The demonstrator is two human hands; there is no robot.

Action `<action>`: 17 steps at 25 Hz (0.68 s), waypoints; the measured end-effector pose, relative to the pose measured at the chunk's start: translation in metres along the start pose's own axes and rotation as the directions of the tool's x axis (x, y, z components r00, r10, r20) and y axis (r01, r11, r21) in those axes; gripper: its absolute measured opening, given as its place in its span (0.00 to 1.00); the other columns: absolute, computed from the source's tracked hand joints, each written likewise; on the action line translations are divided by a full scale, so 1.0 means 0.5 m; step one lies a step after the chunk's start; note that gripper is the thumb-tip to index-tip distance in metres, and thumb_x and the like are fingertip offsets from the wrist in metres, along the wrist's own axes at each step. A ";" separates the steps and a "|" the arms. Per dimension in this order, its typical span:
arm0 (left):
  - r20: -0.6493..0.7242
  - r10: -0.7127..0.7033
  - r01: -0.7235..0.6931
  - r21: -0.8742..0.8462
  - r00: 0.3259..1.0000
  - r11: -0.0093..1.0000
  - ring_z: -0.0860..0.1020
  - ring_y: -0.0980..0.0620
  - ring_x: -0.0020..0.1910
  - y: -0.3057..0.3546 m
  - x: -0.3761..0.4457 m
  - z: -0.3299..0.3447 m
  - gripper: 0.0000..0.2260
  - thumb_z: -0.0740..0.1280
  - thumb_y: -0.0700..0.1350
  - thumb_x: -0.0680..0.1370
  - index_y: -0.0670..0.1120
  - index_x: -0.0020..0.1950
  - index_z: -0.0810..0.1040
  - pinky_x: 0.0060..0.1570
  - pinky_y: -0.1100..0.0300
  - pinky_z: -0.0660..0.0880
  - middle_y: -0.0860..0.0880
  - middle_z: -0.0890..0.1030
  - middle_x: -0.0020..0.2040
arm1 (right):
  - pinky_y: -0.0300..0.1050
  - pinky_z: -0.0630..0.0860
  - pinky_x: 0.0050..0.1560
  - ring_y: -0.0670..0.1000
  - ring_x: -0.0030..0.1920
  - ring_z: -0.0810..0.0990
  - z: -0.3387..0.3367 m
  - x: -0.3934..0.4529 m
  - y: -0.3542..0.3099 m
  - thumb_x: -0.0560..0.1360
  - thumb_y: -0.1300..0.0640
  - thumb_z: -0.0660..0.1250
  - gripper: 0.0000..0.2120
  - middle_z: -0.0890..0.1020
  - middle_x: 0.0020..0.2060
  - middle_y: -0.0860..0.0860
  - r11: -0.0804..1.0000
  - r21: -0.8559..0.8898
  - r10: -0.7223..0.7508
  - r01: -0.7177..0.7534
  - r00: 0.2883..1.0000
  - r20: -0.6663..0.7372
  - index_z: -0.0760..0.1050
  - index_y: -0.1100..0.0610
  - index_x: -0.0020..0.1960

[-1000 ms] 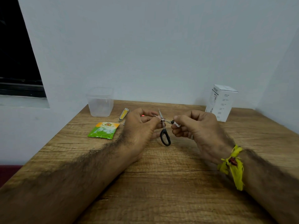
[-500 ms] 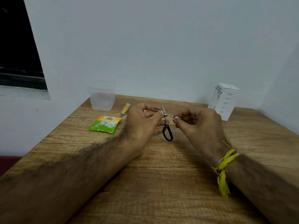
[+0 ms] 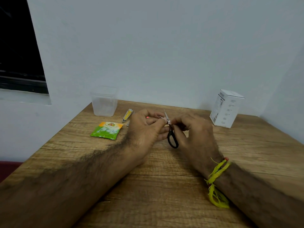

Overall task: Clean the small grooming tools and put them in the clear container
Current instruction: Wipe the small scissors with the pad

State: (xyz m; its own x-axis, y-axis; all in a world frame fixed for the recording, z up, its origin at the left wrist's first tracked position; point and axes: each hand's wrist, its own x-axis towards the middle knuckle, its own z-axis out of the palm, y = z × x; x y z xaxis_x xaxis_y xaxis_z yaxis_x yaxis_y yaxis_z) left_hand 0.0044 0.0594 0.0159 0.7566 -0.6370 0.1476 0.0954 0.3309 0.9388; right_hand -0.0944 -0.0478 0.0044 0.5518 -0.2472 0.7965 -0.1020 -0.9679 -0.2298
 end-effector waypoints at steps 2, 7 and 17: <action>0.009 -0.007 0.007 -0.009 1.000 1.000 0.86 0.51 0.35 0.002 -0.002 0.001 0.05 0.70 0.34 0.78 0.36 0.53 0.77 0.33 0.61 0.81 0.43 0.86 0.40 | 0.44 0.76 0.47 0.45 0.43 0.77 -0.002 -0.002 0.006 0.75 0.63 0.71 0.05 0.81 0.42 0.46 1.000 -0.006 -0.002 0.002 0.999 0.046 0.81 0.55 0.49; 0.013 -0.009 0.009 -0.002 1.000 1.000 0.86 0.51 0.36 0.000 0.003 -0.003 0.06 0.70 0.34 0.78 0.37 0.54 0.77 0.34 0.61 0.80 0.43 0.86 0.40 | 0.45 0.75 0.48 0.46 0.46 0.75 0.001 0.000 0.012 0.77 0.63 0.69 0.05 0.79 0.44 0.46 0.999 0.023 -0.027 0.025 0.992 0.121 0.80 0.56 0.51; 0.018 -0.013 0.013 0.014 1.000 1.000 0.86 0.51 0.36 -0.002 0.002 -0.001 0.05 0.69 0.33 0.79 0.37 0.54 0.77 0.33 0.62 0.80 0.41 0.86 0.43 | 0.47 0.74 0.46 0.49 0.46 0.75 -0.002 0.000 0.008 0.79 0.59 0.66 0.05 0.78 0.46 0.46 0.999 -0.031 0.022 -0.016 0.984 0.178 0.78 0.54 0.53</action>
State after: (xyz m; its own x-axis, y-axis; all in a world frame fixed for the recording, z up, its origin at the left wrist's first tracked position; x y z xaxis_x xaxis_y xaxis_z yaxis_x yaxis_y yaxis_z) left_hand 0.0055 0.0587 0.0149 0.7434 -0.6539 0.1405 0.0967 0.3130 0.9448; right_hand -0.0959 -0.0519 0.0039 0.6879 -0.2562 0.6791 -0.1370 -0.9646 -0.2251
